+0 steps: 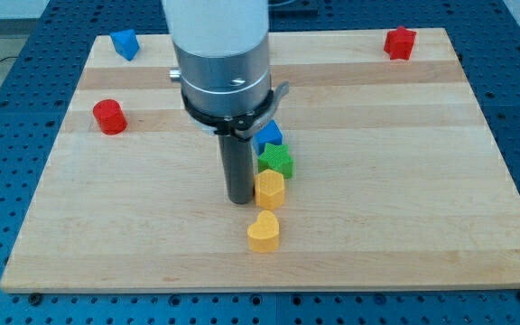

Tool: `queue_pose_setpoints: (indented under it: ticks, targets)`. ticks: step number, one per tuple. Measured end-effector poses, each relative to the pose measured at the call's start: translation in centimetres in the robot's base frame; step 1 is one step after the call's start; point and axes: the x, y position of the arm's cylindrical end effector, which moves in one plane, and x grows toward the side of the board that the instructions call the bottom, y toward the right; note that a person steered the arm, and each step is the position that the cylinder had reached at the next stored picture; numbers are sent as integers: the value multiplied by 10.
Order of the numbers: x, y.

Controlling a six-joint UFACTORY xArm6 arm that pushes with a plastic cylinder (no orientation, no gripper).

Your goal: Slide the yellow heart to the bottom of the yellow hexagon

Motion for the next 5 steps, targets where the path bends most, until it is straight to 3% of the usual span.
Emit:
queue_pose_setpoints:
  ticks: [2,3,4,5]
  targets:
    - [6,-14]
    - [34,-33]
    - [72,-26]
    - [80,6]
